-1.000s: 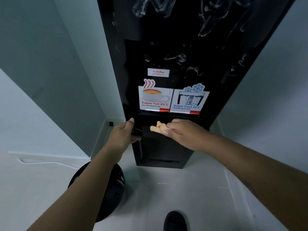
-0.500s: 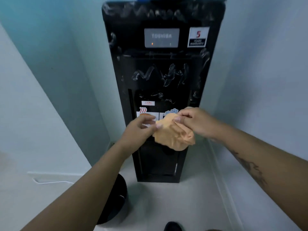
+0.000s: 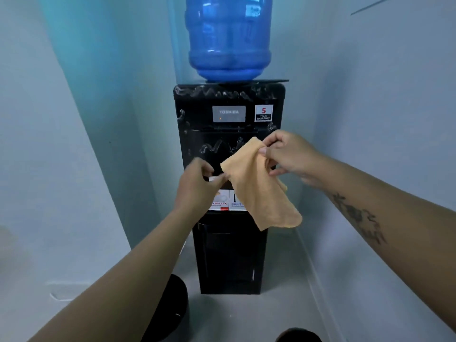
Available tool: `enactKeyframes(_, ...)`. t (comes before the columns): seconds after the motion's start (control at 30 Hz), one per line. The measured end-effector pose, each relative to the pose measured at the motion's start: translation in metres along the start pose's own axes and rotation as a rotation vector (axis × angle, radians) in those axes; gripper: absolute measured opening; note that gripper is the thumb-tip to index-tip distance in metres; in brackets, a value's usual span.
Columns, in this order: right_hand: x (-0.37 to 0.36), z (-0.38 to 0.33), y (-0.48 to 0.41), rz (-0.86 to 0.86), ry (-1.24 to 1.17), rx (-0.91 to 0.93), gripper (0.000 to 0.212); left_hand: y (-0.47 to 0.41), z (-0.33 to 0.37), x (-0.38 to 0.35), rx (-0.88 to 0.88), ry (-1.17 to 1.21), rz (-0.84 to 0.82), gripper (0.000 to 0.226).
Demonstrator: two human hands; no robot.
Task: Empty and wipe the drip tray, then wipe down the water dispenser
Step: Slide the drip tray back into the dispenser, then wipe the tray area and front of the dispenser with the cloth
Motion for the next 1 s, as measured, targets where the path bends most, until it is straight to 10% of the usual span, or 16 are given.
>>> enactKeyframes(0.17, 0.023, -0.033, 0.013, -0.078, -0.120, -0.051, 0.007, 0.033, 0.010, -0.018, 0.077, 0.160, -0.359, 0.077)
enactKeyframes(0.37, 0.036, -0.047, 0.021, 0.033, -0.174, -0.098, 0.013, 0.057, 0.065, -0.019, -0.521, -0.274, 0.230, 0.095)
enactKeyframes(0.67, 0.060, -0.039, 0.033, 0.197, 0.344, 0.126, 0.015, 0.036, 0.075, -0.019, -0.092, 0.069, -0.078, 0.013)
enactKeyframes(1.0, 0.012, 0.011, 0.067, -0.342, 0.076, 0.052, 0.045, 0.031, 0.094, -0.003, 0.437, 0.261, -0.516, 0.041)
Point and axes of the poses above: each hand's wrist, its own y-axis away from the middle knuckle, its own x-axis out of the back of the hand, z = x × y, the point moved 3 cm from there along -y, towards the middle knuckle, and after that the axes turned 5 degrees about y, right-handed, at the moved point
